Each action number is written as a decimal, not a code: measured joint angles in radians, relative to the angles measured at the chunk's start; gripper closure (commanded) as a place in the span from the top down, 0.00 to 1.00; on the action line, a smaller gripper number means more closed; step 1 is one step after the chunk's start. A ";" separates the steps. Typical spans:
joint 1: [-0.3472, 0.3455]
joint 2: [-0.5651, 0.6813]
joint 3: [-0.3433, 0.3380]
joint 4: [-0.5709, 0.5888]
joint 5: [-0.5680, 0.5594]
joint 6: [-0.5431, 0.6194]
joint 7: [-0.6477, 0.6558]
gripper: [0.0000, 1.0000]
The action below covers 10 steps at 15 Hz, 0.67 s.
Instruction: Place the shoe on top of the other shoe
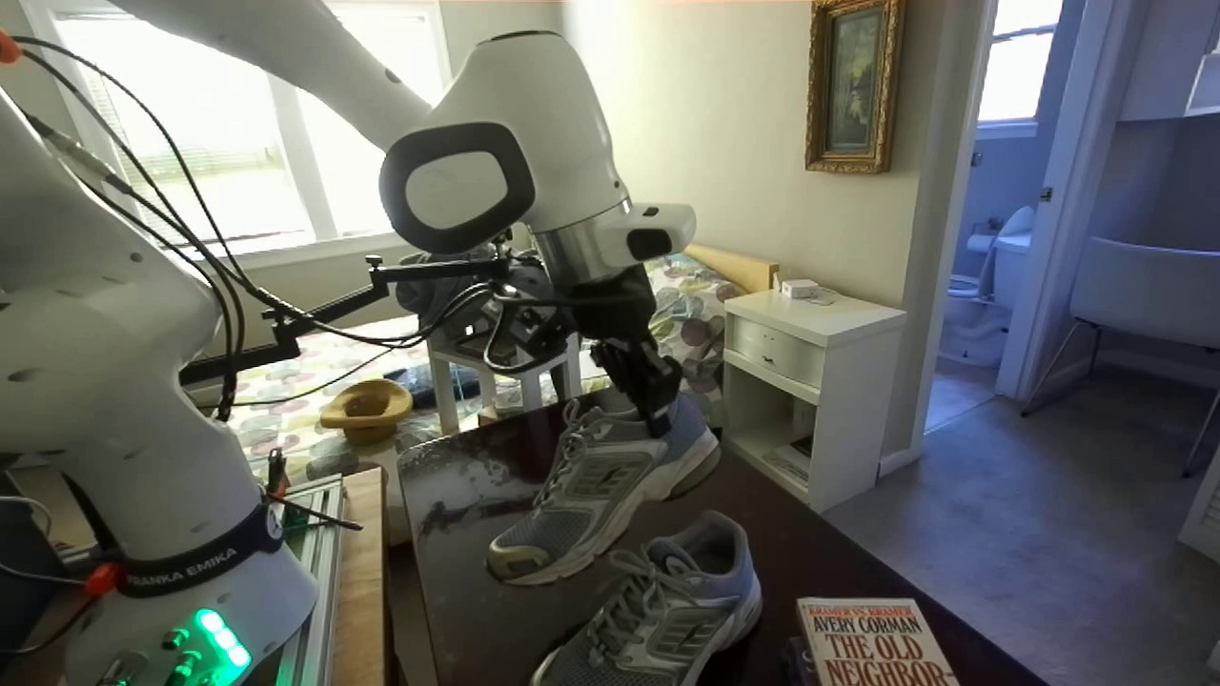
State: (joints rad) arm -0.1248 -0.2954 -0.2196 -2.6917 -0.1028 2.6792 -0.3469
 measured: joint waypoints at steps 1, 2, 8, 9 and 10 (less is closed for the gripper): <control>0.005 -0.015 -0.007 -0.011 0.009 -0.009 -0.016 0.02; 0.008 -0.032 -0.014 -0.021 0.012 -0.018 -0.026 0.02; -0.001 -0.107 -0.026 -0.061 0.012 -0.058 -0.029 0.08; -0.001 -0.108 -0.026 -0.061 0.012 -0.058 -0.029 0.08; -0.001 -0.108 -0.026 -0.061 0.012 -0.058 -0.029 0.02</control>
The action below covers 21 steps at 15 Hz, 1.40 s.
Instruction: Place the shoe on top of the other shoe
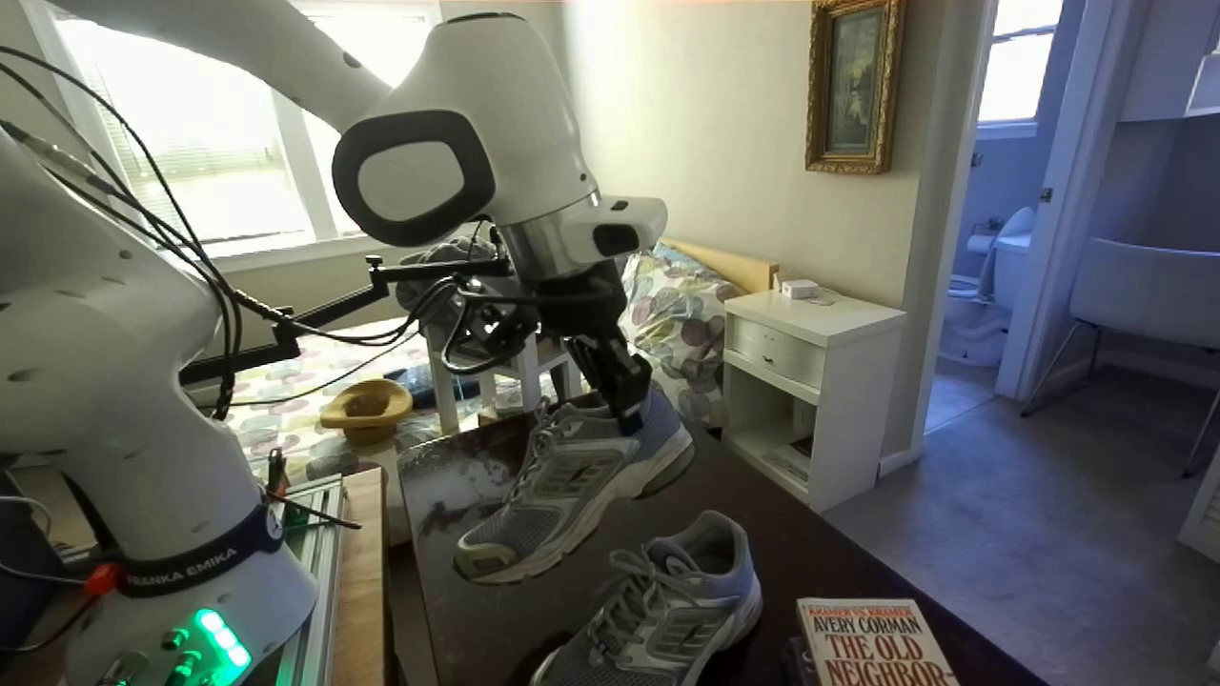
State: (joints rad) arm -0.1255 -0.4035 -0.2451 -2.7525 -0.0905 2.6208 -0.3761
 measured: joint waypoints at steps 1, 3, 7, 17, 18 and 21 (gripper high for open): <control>0.000 0.000 0.000 0.000 0.000 0.000 0.000 0.02; 0.002 0.004 -0.002 0.000 0.000 0.000 -0.002 0.02; 0.002 0.007 -0.048 0.000 0.000 0.000 -0.036 0.02; 0.031 0.002 -0.231 0.009 0.092 0.003 -0.321 0.02; 0.043 0.002 -0.244 0.010 0.117 0.006 -0.353 0.02; 0.075 0.003 -0.270 0.016 0.187 0.007 -0.431 0.02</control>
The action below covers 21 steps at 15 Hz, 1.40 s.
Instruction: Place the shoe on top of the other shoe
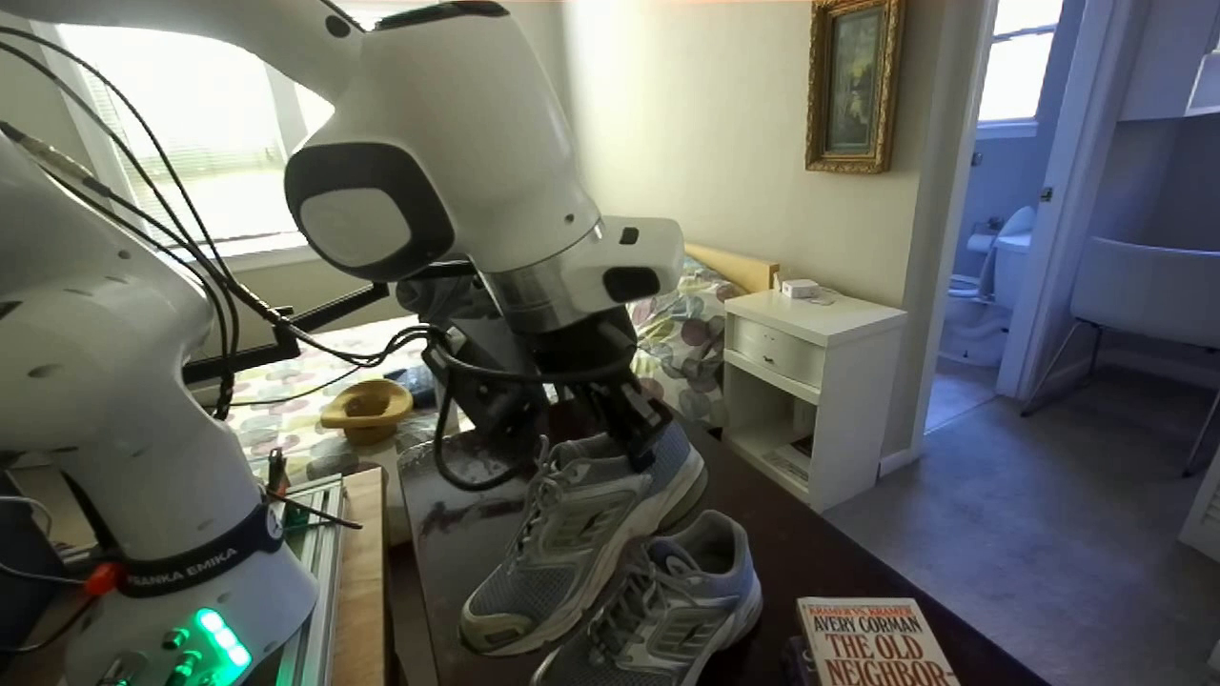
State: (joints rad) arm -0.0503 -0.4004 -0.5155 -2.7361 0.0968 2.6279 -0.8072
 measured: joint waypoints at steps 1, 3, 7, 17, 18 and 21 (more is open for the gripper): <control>0.006 0.001 -0.006 0.004 0.019 0.000 -0.018 0.02; 0.011 0.006 -0.015 0.013 0.047 0.000 -0.047 0.02; 0.011 0.031 -0.025 0.041 0.067 0.000 -0.069 0.02; 0.013 0.137 -0.022 0.115 0.147 -0.001 -0.135 0.02; 0.013 0.149 -0.020 0.123 0.161 -0.001 -0.148 0.02; 0.016 0.184 -0.016 0.145 0.189 -0.001 -0.171 0.02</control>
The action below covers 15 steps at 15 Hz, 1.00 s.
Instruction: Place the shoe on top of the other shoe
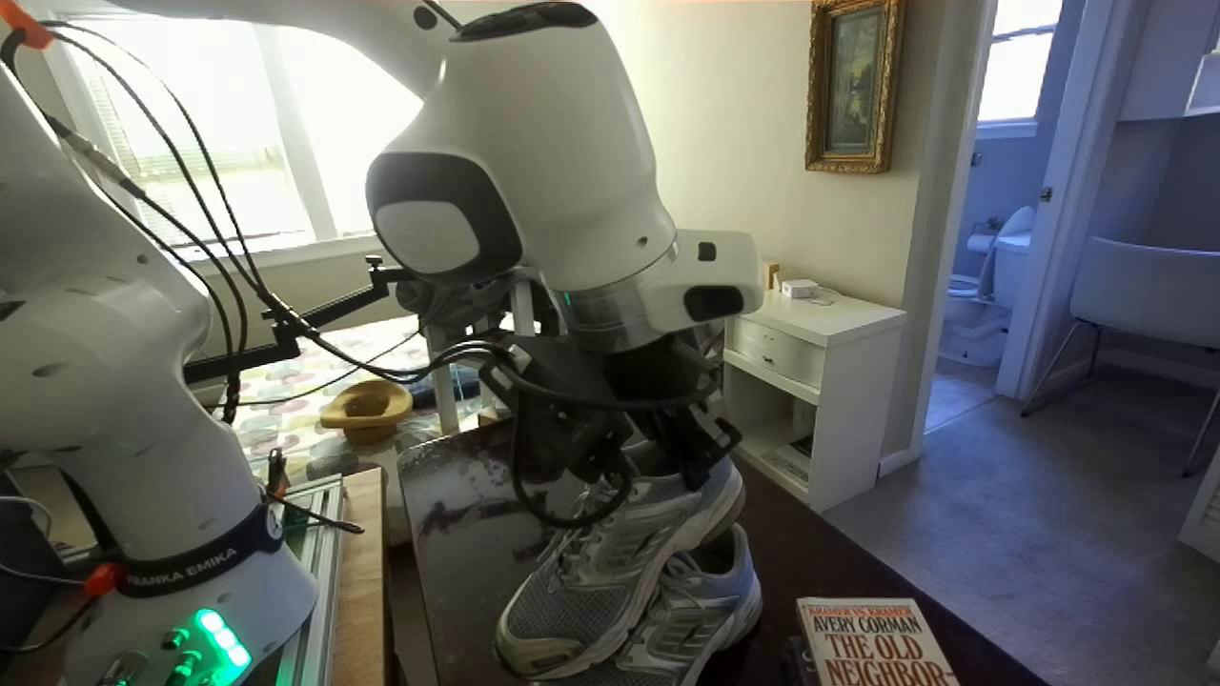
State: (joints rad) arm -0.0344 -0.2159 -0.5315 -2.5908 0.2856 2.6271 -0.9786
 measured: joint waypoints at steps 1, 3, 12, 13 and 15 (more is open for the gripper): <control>0.004 0.010 -0.003 0.008 0.000 0.000 0.000 0.02; 0.005 0.026 -0.007 0.021 0.000 0.000 0.000 0.02; 0.013 0.057 -0.009 0.061 0.020 -0.007 -0.001 0.02; 0.014 0.057 -0.009 0.063 0.024 -0.011 -0.001 0.02; 0.005 0.058 -0.001 0.070 0.026 -0.029 -0.001 0.02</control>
State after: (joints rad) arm -0.0295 -0.1583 -0.5324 -2.5204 0.3116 2.5984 -0.9793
